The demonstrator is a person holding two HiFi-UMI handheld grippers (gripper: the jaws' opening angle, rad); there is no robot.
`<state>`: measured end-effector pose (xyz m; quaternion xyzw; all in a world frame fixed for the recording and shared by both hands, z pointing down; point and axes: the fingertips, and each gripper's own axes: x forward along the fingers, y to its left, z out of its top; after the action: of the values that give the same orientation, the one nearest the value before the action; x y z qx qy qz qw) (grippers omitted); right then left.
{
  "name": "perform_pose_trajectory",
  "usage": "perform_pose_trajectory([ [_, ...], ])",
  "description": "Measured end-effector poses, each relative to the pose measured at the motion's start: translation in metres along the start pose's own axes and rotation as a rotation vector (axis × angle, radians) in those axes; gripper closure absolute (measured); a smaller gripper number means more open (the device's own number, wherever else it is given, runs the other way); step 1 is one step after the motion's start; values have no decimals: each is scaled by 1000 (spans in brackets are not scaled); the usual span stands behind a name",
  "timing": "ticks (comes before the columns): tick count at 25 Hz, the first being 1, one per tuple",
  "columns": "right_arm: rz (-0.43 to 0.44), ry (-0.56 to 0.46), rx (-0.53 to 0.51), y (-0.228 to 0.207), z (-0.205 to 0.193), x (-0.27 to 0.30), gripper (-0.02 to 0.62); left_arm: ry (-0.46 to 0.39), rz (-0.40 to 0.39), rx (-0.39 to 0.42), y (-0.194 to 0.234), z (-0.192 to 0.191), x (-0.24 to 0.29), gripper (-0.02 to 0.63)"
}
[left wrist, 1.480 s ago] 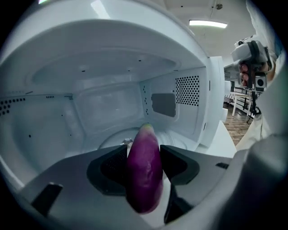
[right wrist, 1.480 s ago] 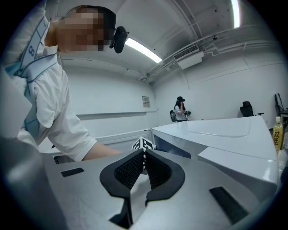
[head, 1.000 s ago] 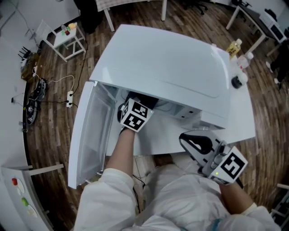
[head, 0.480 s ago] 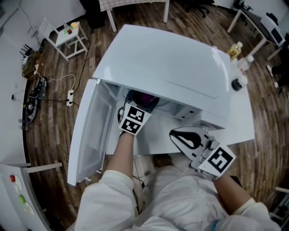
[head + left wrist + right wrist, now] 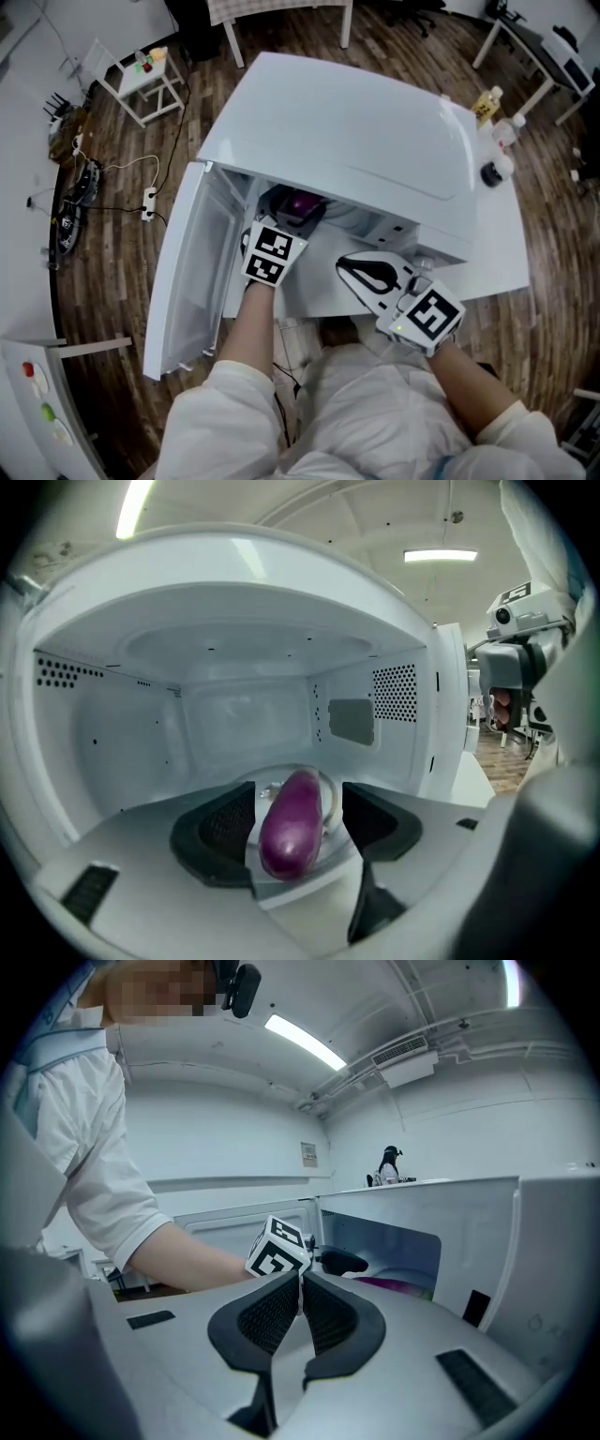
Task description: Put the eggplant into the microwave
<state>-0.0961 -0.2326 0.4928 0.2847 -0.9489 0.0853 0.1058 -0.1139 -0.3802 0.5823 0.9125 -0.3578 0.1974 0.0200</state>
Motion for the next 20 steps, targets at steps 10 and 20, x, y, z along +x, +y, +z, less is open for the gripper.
perform_pose_trajectory([
  [10, 22, -9, 0, 18, 12, -3, 560, -54, 61, -49, -1, 14, -48, 362],
  [20, 34, -25, -8, 38, 21, -19, 560, -113, 92, -62, -31, 38, -100, 593],
])
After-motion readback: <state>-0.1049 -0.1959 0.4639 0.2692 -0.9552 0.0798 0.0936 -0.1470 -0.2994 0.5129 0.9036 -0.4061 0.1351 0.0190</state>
